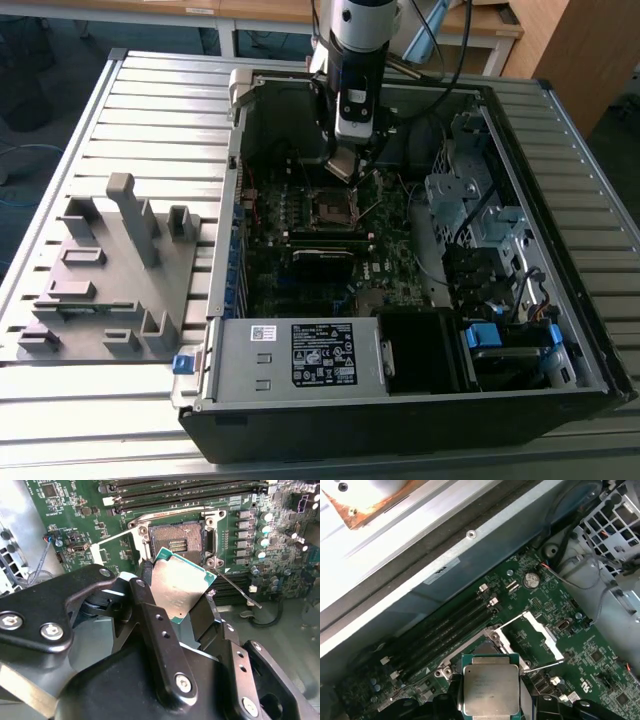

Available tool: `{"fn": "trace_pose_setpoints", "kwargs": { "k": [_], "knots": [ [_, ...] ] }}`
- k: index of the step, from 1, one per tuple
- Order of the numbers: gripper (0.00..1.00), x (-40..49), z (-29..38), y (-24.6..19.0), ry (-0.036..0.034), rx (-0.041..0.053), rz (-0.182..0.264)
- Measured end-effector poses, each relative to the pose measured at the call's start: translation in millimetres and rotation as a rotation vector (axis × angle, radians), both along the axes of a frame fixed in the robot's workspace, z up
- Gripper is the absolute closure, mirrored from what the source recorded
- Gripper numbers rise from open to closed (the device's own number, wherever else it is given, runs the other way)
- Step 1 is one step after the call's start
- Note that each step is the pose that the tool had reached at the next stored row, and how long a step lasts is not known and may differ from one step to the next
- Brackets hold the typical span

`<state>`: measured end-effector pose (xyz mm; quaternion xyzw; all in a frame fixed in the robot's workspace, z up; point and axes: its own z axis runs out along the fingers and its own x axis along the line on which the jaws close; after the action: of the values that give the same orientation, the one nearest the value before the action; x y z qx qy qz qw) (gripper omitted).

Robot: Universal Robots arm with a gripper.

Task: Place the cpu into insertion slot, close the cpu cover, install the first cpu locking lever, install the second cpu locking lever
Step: 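Place the cpu into insertion slot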

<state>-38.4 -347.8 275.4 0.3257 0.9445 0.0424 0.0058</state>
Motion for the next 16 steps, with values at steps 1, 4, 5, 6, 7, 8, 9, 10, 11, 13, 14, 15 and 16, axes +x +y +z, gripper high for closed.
{"fn": "trace_pose_setpoints", "kwargs": {
  "k": [1,4,5,6,7,8,9,10,11,13,14,15,16],
  "knots": [
    [0.46,0.0,0.0,0.0,-0.0001,0.0000,0.000],
    [0.46,0.0,0.0,0.0,-0.0001,0.0000,-0.001],
    [0.46,0.0,-0.1,0.0,-0.0002,0.0001,-0.001],
    [0.46,0.0,-0.1,0.0,-0.0002,0.0000,-0.006],
    [0.46,0.0,-0.2,0.0,-0.0002,0.0000,-0.014],
    [0.46,0.0,-0.3,0.1,-0.0002,0.0001,-0.023],
    [0.46,0.0,-0.4,0.0,-0.0001,0.0000,-0.035],
    [0.46,0.0,-0.6,0.0,-0.0002,0.0001,-0.048],
    [0.46,0.0,-0.7,0.0,-0.0002,0.0001,-0.061],
    [0.46,0.0,-0.9,0.0,-0.0002,0.0000,-0.091],
    [0.46,0.0,-1.1,0.0,-0.0002,0.0001,-0.106],
    [0.46,0.0,-1.2,0.0,-0.0002,0.0001,-0.120],
    [0.46,0.0,-1.4,0.0,-0.0001,0.0001,-0.135]
  ]
}}
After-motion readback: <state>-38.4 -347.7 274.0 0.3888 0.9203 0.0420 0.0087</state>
